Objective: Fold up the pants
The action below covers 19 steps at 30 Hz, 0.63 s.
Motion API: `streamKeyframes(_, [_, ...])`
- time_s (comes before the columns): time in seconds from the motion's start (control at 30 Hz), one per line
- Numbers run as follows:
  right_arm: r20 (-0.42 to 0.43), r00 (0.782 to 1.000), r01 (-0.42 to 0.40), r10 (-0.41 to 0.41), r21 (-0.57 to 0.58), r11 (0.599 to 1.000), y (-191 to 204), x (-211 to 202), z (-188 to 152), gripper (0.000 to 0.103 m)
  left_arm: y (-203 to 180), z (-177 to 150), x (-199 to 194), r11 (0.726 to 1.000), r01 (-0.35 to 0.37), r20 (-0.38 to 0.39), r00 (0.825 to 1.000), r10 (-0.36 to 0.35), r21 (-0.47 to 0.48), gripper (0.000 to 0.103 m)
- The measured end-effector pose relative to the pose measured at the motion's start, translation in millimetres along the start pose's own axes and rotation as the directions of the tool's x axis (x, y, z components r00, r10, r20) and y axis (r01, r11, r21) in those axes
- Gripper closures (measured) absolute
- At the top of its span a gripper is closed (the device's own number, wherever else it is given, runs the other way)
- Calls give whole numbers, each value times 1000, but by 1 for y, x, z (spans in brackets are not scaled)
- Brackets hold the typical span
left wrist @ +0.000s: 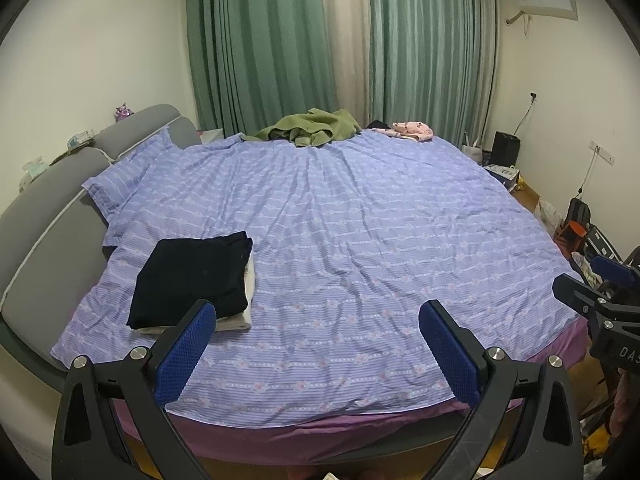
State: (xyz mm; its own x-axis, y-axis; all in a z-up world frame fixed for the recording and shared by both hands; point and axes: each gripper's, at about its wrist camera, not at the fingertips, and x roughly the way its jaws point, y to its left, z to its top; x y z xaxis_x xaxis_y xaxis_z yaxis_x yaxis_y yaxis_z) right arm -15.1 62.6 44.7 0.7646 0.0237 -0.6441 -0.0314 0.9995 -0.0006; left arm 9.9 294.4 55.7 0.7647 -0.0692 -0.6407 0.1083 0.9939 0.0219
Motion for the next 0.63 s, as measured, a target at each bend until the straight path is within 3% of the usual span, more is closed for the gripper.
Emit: streamKeyframes(0.63, [-9, 1000, -4, 4, 4, 1000, -17, 2, -1, 12, -4, 4, 2, 1000, -1, 1, 1000, 1, 6, 0])
